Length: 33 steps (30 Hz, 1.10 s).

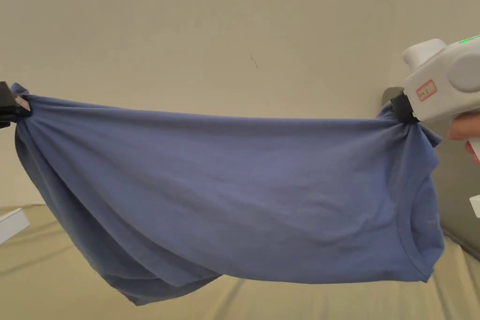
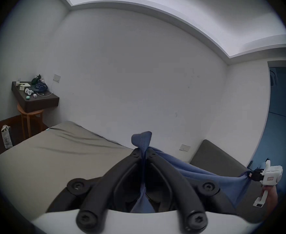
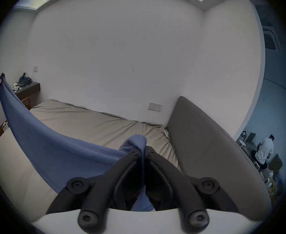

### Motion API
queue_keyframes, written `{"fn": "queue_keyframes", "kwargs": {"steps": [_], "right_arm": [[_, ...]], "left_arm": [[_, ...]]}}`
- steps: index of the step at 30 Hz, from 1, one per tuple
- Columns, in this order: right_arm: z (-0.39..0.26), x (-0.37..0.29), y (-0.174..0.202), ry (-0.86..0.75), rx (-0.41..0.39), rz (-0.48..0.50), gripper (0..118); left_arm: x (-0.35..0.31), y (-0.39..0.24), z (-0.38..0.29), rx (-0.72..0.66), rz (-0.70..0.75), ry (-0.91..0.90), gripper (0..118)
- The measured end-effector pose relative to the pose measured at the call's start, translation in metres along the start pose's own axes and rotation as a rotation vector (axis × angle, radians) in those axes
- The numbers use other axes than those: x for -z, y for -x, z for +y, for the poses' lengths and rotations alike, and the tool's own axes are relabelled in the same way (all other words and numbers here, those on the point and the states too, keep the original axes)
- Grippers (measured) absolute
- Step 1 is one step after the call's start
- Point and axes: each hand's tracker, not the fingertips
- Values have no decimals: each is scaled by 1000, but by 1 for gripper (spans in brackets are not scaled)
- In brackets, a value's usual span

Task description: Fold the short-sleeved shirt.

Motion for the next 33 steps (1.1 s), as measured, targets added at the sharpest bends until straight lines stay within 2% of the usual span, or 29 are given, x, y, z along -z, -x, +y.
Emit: {"fn": "queue_keyframes", "kwargs": {"steps": [4,8,14,19,24,29,33], "right_arm": [[23,27,7,33,-2,-30,5],[37,55,12,67,40,-33,5],[17,94,32,99,56,-6,5],[-57,137,55,198,84,83,5],[-171,154,87,272,31,185,5],[-285,136,101,344,39,277,5],[-361,89,98,365,35,304,5]], "left_arm": [[32,-12,13,47,34,13,0],[59,-17,17,65,69,22,0],[92,6,-5,51,90,48,0],[106,52,-77,-7,108,193,0],[84,94,-174,-3,87,352,0],[26,122,-262,-49,58,444,0],[-31,145,-312,-147,31,568,0]]}}
